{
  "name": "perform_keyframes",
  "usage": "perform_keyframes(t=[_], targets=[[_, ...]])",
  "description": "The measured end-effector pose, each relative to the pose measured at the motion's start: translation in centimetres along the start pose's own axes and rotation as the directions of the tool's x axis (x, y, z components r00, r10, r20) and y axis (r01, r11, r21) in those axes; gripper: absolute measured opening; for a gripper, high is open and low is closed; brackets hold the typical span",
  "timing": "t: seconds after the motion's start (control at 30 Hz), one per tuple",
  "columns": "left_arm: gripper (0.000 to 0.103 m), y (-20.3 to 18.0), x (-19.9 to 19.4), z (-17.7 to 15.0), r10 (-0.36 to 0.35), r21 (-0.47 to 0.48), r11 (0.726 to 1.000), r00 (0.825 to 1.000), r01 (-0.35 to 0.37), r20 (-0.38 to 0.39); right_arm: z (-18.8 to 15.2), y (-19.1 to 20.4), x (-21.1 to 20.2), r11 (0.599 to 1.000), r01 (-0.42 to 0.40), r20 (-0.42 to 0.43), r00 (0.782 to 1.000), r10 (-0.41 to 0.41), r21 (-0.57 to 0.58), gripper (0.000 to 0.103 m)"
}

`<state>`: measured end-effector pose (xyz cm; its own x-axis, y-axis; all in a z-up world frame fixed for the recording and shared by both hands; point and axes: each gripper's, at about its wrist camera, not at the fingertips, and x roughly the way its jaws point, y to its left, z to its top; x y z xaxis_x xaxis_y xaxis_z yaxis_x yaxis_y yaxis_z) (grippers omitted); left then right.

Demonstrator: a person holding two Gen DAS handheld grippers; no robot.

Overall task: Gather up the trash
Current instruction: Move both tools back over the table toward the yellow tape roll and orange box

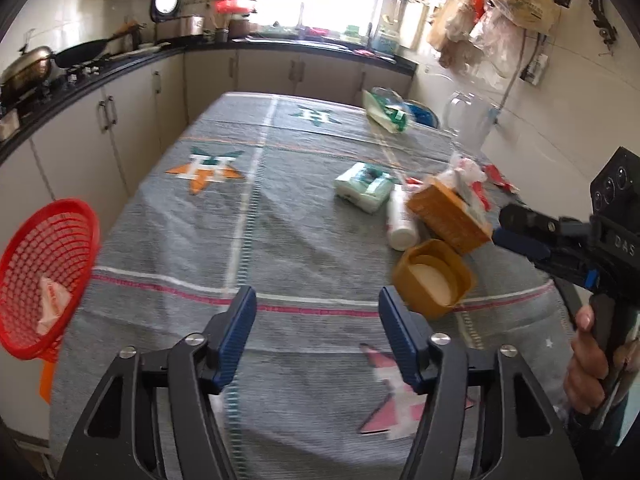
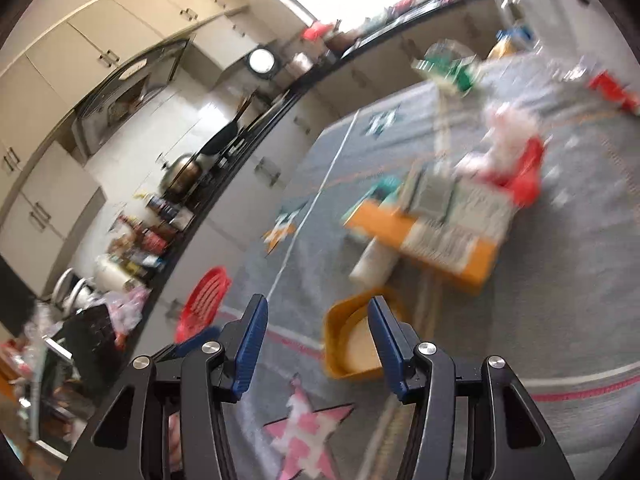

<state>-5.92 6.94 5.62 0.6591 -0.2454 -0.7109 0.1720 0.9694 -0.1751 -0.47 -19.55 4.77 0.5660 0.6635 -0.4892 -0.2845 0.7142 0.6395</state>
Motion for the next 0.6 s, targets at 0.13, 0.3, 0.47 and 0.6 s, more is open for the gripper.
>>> perform_keyframes(t=[0.13, 0.3, 0.47, 0.6], targets=[[0.067, -2.3, 2.1, 0.7, -0.069, 0.010, 0.997, 0.995, 0.070, -0.070, 0.3, -1.8, -1.2, 0.999, 0.009, 0.032, 0.999, -0.010, 0.049, 0.058], [0.067, -4.1, 5.5, 1.7, -0.099, -0.031, 0.995, 0.985, 0.096, -0.140, 0.6, -3.3, -2.2, 0.996, 0.033, 0.048, 0.998, -0.037, 0.082, 0.058], [0.045, -5.9, 8.3, 2.1, -0.071, -0.001, 0.997, 0.979, 0.072, -0.192, 1.9, -4.8, -2.9, 0.986, 0.139, 0.056, 0.988, -0.145, 0.093, 0.058], [0.028, -7.0, 9.6, 2.0, -0.064, 0.031, 0.997, 0.975, 0.073, -0.214, 3.2, -6.8, -1.8, 0.976, 0.163, 0.044, 0.984, -0.171, 0.148, 0.058]])
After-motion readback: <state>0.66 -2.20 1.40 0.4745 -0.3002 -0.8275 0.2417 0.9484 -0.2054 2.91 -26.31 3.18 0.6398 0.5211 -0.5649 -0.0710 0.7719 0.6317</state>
